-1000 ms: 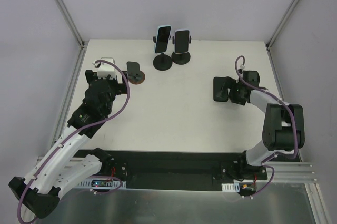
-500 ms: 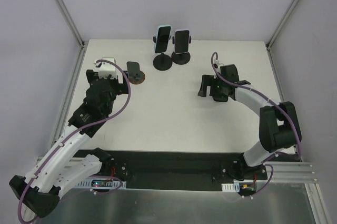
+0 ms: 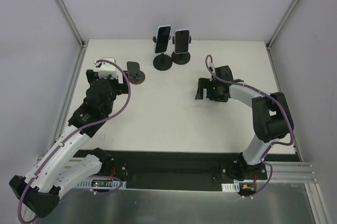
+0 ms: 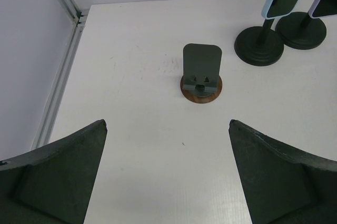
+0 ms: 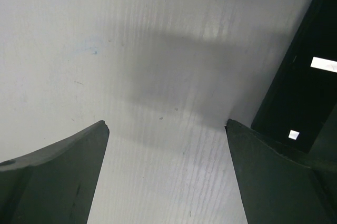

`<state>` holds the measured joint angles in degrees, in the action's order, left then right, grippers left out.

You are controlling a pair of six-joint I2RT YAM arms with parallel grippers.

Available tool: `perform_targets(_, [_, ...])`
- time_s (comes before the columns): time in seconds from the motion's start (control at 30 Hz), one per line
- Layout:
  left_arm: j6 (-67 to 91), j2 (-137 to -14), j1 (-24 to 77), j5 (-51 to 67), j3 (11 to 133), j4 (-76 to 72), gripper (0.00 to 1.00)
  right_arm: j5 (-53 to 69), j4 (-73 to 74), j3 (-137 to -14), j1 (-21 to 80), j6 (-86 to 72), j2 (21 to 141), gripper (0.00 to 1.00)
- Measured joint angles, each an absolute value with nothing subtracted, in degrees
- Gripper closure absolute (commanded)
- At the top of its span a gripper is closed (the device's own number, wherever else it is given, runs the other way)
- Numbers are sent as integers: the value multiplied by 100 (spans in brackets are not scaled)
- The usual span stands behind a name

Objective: Remove the phone from the phone stand

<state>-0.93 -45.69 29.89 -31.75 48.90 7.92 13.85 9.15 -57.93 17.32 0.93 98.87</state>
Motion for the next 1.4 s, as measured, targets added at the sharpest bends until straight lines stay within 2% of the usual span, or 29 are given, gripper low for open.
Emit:
perform_targets(1.03, [-89, -4689, 2989, -3057, 4890, 794, 1, 1048, 1061, -5793, 1734, 156, 9786, 4])
perform_targets(1.23, [-84, -4807, 2989, -3041, 4890, 794, 1, 1214, 1098, -5789, 1734, 154, 9098, 4])
perform_targets(1.4, [38, -5002, 2989, -2941, 4890, 801, 1, 1278, 1173, -5784, 1734, 156, 7881, 4])
